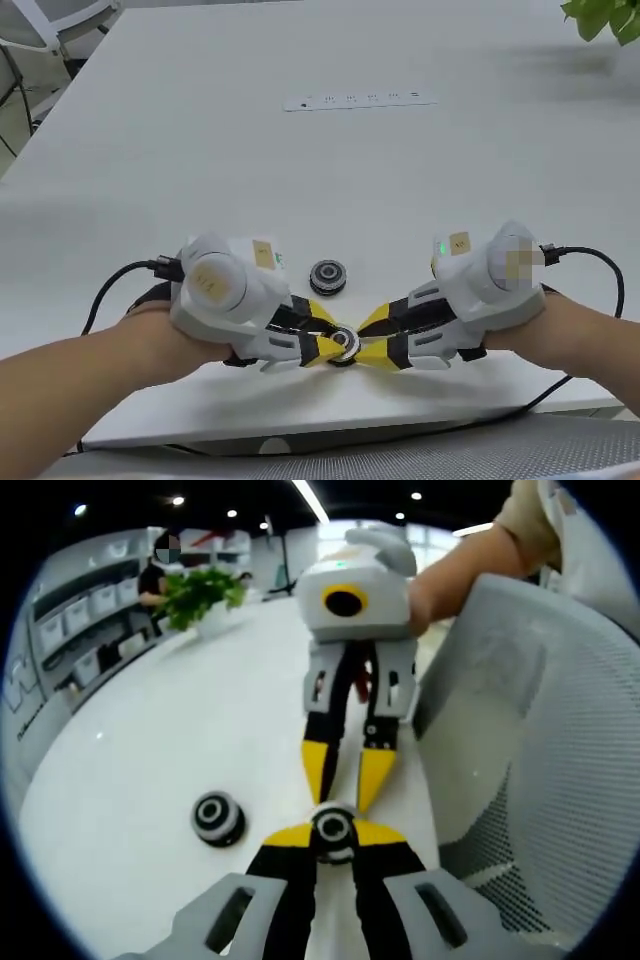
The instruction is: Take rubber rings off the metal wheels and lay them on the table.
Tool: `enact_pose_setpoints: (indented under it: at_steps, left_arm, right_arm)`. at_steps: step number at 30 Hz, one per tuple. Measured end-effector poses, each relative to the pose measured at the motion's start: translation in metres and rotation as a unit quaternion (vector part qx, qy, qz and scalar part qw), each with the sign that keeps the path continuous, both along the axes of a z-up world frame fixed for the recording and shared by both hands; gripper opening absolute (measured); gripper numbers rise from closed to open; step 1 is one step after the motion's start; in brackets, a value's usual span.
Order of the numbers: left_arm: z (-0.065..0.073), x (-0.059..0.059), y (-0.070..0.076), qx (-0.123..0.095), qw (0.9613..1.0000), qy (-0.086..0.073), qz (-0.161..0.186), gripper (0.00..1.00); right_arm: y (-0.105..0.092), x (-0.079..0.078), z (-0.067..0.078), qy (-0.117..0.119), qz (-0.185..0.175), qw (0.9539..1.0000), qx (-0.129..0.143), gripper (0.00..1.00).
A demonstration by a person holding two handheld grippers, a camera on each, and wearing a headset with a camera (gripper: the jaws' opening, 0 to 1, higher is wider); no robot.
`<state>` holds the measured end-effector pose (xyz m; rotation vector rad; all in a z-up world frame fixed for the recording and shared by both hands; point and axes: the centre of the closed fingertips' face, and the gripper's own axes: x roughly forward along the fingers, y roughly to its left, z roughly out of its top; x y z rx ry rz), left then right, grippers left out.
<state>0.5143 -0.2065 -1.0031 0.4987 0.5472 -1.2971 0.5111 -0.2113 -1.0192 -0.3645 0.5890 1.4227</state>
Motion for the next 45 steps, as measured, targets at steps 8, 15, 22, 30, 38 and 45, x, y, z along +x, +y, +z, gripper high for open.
enact_pose_setpoints:
  at_steps: [8,15,22,30,38,45]
  left_arm:
    - [0.0,0.0,0.0,0.0,1.0,0.0,0.0,0.13]
    - [0.0,0.0,0.0,-0.001,1.0,0.0,0.001,0.13]
    - [0.0,0.0,0.0,-0.001,1.0,0.0,0.002,0.13]
    - [0.0,0.0,-0.001,-0.001,1.0,-0.001,0.001,0.13]
    - [0.0,0.0,-0.001,-0.002,1.0,0.0,0.001,0.13]
    - [0.0,0.001,0.0,-0.002,1.0,0.001,0.002,0.13]
  right_arm:
    - [0.002,0.001,0.004,-0.02,0.007,0.9998,0.003,0.27]
    - [0.011,-0.002,0.002,-0.037,0.027,0.999,-0.004,0.31]
    - [0.015,-0.003,0.002,-0.023,0.026,0.9994,0.001,0.25]
    - [0.009,-0.002,0.003,-0.018,0.016,0.9997,0.006,0.22]
    - [0.005,-0.002,0.002,-0.019,0.015,0.9997,0.0,0.19]
    - [0.002,-0.002,0.0,-0.015,0.01,0.9998,-0.009,0.12]
